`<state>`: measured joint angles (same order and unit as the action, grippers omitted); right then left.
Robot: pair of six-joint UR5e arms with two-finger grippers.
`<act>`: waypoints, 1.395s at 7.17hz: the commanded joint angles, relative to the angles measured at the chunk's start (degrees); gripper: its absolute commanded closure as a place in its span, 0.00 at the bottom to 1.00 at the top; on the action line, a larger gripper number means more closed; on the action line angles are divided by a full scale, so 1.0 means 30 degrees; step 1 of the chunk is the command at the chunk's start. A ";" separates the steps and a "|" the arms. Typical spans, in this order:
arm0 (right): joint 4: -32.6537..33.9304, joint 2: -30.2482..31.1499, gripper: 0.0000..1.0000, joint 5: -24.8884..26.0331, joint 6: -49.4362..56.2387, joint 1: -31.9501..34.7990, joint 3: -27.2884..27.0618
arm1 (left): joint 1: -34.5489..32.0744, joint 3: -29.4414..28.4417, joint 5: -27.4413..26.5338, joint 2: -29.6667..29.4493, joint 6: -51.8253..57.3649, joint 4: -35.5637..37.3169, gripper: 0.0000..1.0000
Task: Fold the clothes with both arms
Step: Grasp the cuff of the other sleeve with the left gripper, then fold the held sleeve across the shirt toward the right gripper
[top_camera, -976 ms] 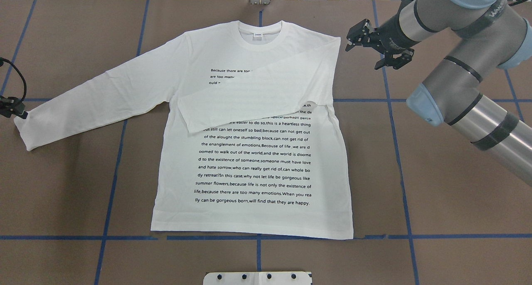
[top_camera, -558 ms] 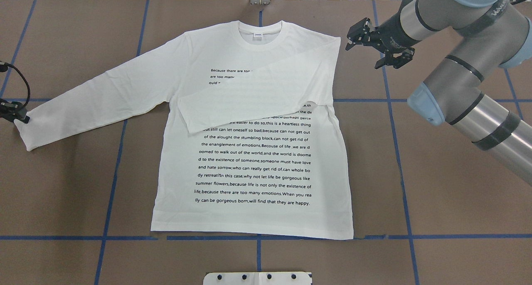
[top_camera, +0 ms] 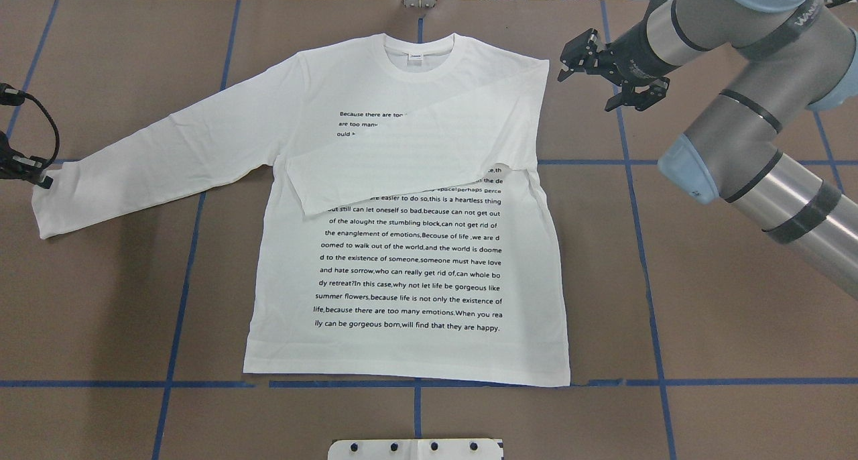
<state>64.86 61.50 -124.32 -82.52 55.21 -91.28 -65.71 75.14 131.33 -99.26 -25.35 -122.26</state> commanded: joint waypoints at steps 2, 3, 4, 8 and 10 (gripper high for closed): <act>-0.0029 0.0474 0.01 -0.0103 0.0025 0.0314 -0.0012 | 0.0017 0.4148 0.0755 -0.0281 -0.1239 0.1140 1.00; -0.0116 0.0882 0.01 -0.0104 0.0286 0.0607 -0.0041 | 0.0017 0.5381 0.0784 -0.1065 -0.3452 0.1347 1.00; -0.0117 0.1670 0.01 -0.0133 0.1826 0.0842 -0.0302 | 0.0220 0.5915 0.1046 -0.2320 -0.5911 0.1378 1.00; -0.0293 0.4427 0.01 -0.0397 0.5997 0.2218 -0.0363 | 0.5595 0.5658 -0.1775 -0.9754 -1.5784 0.1466 1.00; -0.0293 0.5102 0.01 -0.0397 0.6060 0.2484 -0.0947 | 0.8730 0.5628 -0.5463 -1.2196 -1.8143 0.1525 1.00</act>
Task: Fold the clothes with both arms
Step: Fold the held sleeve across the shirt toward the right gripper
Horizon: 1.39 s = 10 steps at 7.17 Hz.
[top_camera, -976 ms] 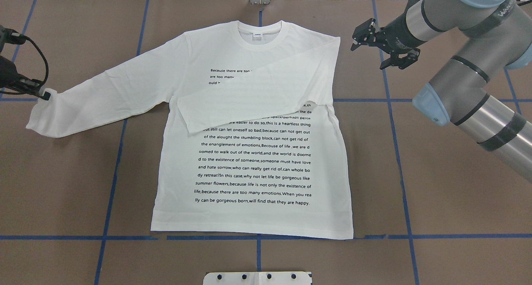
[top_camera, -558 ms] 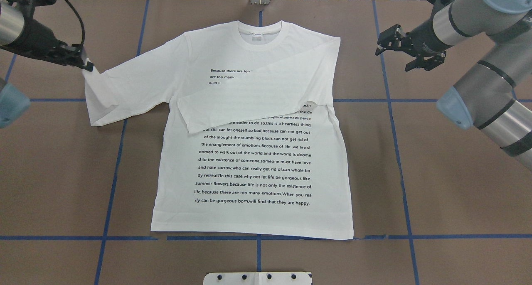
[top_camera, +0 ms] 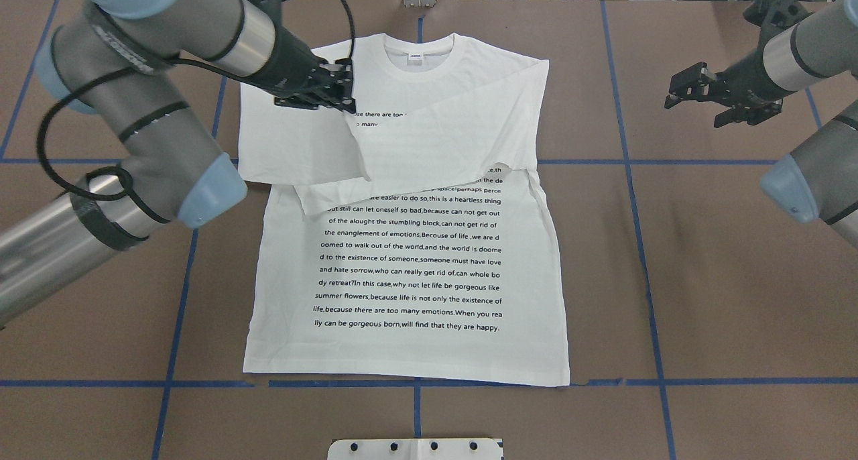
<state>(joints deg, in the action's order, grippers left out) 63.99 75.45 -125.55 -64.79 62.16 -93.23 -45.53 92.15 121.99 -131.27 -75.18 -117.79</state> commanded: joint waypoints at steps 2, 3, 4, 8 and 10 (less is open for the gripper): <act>-0.0002 0.1185 0.01 -0.0016 0.0150 0.0170 -0.1260 | 0.4646 -0.1465 -0.5464 -0.3427 -0.2650 0.0063 1.00; -0.0002 0.1304 0.01 -0.0016 0.0150 0.0199 -0.1440 | 0.5296 -0.2725 -0.6407 -0.3990 -0.2743 -0.0140 1.00; -0.0002 0.1306 0.01 -0.0016 0.0150 0.0171 -0.1413 | 0.5535 -0.3550 -0.6591 -0.4257 -0.2744 -0.0200 1.00; 0.0027 0.1189 0.01 -0.0016 0.0150 0.0141 -0.1296 | 0.5918 -0.6799 -0.7501 -0.6303 -0.3532 -0.0958 0.40; -0.0002 0.1043 0.00 0.0013 -0.0227 0.0112 -0.1528 | 0.5889 -0.6551 -0.7414 -0.6457 -0.3884 -0.0847 0.20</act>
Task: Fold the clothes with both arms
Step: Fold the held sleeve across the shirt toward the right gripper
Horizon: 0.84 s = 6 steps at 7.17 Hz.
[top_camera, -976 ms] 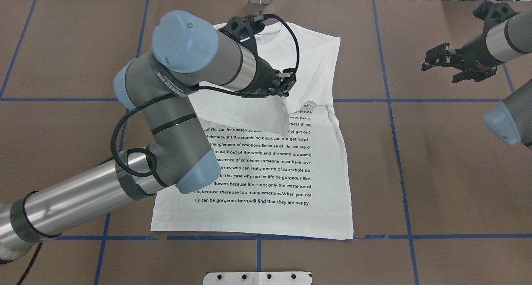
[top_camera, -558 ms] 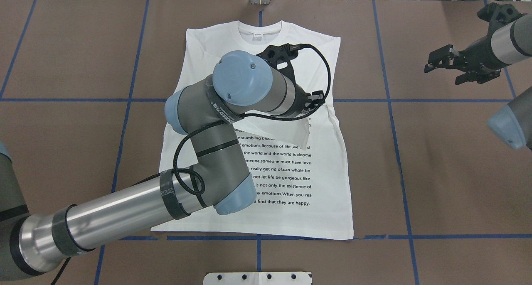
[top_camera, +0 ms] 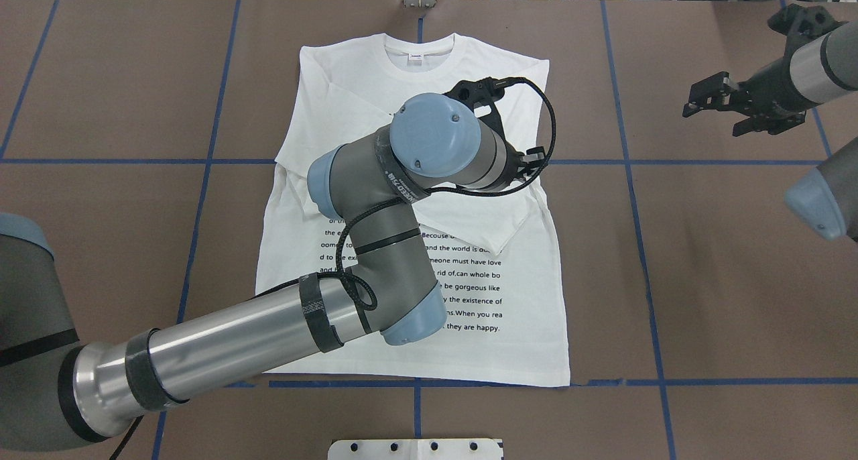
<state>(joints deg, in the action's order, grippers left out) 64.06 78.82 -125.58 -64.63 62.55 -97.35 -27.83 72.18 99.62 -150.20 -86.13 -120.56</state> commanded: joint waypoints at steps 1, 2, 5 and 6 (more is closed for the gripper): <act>-0.0024 0.0181 0.00 0.0053 -0.1154 -0.0572 -0.0940 | -0.0039 0.1414 0.0105 0.0607 -0.0265 0.0775 0.20; 0.0005 0.0502 0.00 0.0372 -0.3309 -0.1680 -0.2253 | -0.0155 0.4008 0.0105 0.2210 0.0054 0.2203 0.21; 0.0122 0.2610 0.00 0.5824 -0.9571 -0.8281 -0.6504 | -0.1905 1.1343 0.0193 0.7867 0.5054 0.4618 0.21; 0.0239 0.2992 0.01 0.9131 -1.1311 -1.1299 -0.6978 | -0.2871 1.2141 0.1150 0.8982 0.6285 0.4591 0.21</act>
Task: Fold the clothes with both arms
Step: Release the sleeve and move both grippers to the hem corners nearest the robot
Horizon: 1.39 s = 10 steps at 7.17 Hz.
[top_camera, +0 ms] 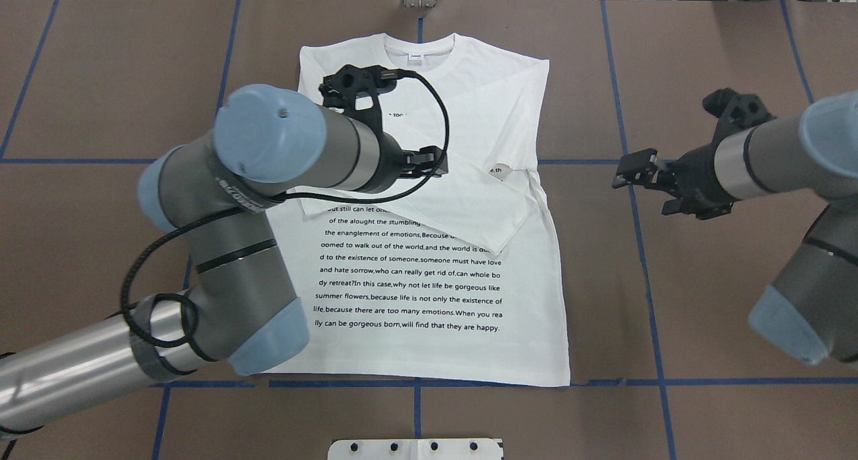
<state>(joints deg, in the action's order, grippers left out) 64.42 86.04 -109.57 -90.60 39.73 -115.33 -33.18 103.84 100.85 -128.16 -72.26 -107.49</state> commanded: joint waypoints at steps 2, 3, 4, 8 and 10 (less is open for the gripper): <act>0.0842 0.0881 0.01 0.8755 -0.6576 -0.8767 -0.1340 | -0.2675 0.1833 0.2762 0.3103 0.3427 0.0234 0.22; 0.2473 0.0736 0.02 1.0201 -0.7987 -1.0474 -0.1978 | -0.2884 0.1833 0.2943 0.3486 0.3434 0.0234 0.23; 0.3592 0.0647 0.02 1.0737 -0.9452 -1.1564 -0.2275 | -0.2915 0.1833 0.2945 0.3635 0.3405 0.0205 0.23; 0.6062 -0.0379 0.10 1.1651 -1.1722 -1.3098 -0.1986 | -0.2886 0.1833 0.2886 0.3930 0.3229 0.0058 0.23; 0.6064 -0.0584 0.12 1.1622 -1.1722 -1.3157 -0.1459 | -0.2857 0.1833 0.2886 0.4047 0.3170 0.0000 0.22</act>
<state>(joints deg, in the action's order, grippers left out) 82.41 84.60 -74.65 -125.68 0.39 -120.51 -41.79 109.34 109.51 -116.15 -62.65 -107.38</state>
